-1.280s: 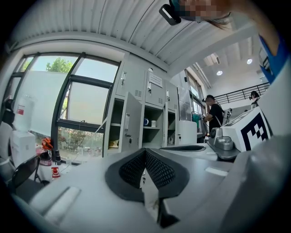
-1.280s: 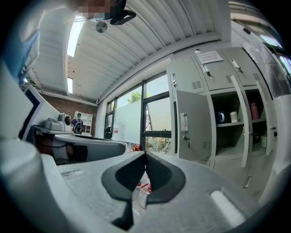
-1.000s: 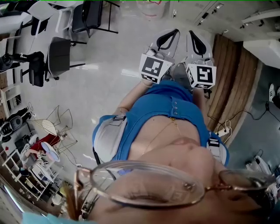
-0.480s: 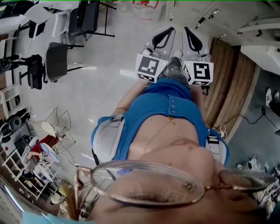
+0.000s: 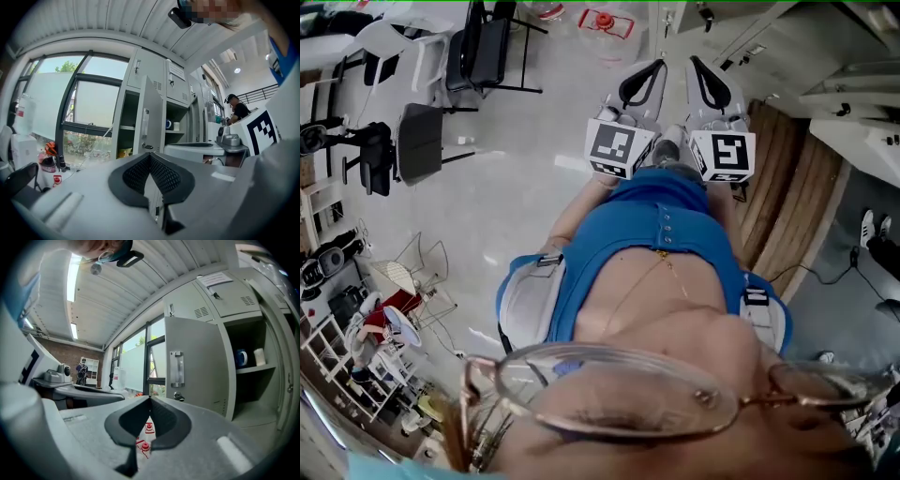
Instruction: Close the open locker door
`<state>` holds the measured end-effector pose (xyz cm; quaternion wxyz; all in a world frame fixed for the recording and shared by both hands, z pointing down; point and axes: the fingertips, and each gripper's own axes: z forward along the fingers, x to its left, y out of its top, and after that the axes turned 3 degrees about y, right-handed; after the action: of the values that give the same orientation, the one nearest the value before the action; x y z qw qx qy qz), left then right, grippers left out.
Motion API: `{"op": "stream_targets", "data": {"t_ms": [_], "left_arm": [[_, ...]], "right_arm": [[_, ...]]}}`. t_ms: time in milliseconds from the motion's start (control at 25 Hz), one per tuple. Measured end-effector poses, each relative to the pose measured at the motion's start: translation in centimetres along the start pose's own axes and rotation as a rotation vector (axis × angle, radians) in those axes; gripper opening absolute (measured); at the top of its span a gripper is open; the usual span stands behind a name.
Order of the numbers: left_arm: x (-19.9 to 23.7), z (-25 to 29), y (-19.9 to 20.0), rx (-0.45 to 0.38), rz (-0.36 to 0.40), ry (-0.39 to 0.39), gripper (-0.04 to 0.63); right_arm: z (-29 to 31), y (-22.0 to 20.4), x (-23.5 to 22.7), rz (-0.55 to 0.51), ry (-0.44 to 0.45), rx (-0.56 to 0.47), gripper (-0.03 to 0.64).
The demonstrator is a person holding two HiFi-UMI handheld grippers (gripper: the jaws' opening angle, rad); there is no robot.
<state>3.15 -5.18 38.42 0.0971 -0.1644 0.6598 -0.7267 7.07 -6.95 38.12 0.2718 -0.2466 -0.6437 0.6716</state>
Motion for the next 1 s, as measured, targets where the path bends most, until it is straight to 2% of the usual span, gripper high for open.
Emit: {"op": "stream_targets", "data": {"t_ms": [240,760,880,1000], "left_arm": [[0.4,2.4,0.7,-0.014,-0.006,0.037,-0.001],[1.5,6.1,0.7,-0.036,-0.014,0.14,-0.002],[2.2,6.2,0.7,-0.032,-0.018,0.162,0.0],[2.8,6.7,0.9,-0.032,-0.025,0.169,-0.002]], "right_arm": [[2.0,1.9,-2.8,-0.031,0.039,-0.036,0.0],[4.6,2.8,-6.1,-0.06,0.13,-0.055,0.002],[5.7,3.1,-6.1,-0.058,0.168,-0.047,0.046],[6.5,3.6,-6.2,-0.058,0.176,-0.051,0.054]]}}
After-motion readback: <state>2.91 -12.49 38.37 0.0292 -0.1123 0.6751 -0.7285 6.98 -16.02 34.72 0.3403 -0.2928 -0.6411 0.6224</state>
